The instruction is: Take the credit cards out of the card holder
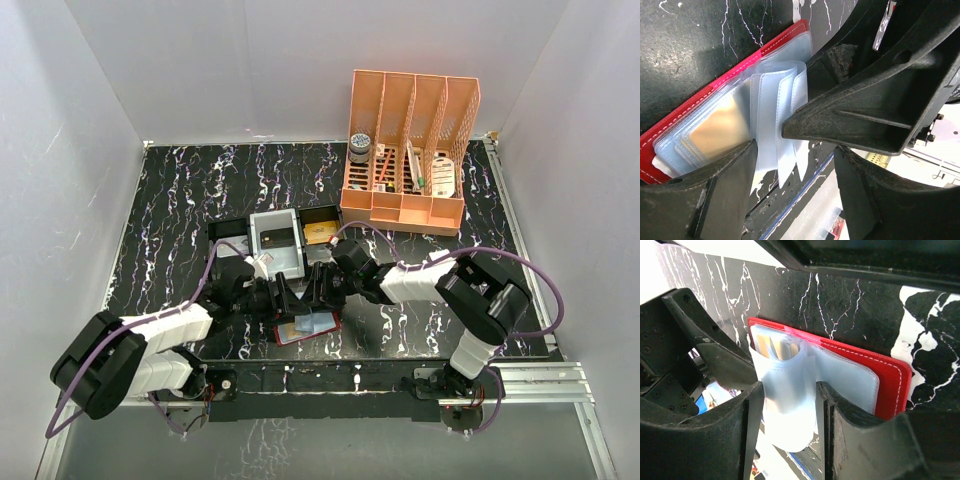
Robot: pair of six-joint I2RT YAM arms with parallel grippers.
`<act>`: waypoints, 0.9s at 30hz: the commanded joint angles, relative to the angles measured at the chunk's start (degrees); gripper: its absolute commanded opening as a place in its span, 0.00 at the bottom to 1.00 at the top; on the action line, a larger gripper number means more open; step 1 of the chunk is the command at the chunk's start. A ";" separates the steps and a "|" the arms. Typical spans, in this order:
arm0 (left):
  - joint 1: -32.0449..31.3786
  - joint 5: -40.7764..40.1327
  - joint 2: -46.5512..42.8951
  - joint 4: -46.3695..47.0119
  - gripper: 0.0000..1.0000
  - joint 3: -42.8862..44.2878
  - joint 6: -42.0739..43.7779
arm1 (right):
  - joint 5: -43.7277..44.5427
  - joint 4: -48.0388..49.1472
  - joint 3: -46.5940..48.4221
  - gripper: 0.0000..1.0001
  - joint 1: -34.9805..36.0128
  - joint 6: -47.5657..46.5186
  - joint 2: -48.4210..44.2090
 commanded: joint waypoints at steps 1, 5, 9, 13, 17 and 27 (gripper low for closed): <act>-0.35 0.50 0.45 2.05 0.62 -2.13 -0.95 | -0.53 1.28 -1.00 0.45 -0.15 0.12 -2.62; -0.35 2.38 0.69 6.98 0.62 -2.64 -2.81 | -0.47 1.67 -1.22 0.51 -0.16 0.57 -3.29; -0.35 3.71 1.22 10.82 0.62 -2.50 -4.14 | -0.11 2.36 -1.52 0.55 -0.24 1.61 -4.60; -0.35 4.48 2.26 13.82 0.62 -2.19 -4.98 | 0.64 2.21 -1.93 0.57 -0.74 2.46 -6.07; -0.35 5.47 4.11 16.66 0.61 -1.43 -5.89 | 2.50 1.79 -2.82 0.60 -1.27 3.13 -8.27; -0.66 6.90 9.79 19.57 0.61 0.77 -5.94 | 16.38 -12.70 -1.81 0.56 -2.76 1.79 -15.46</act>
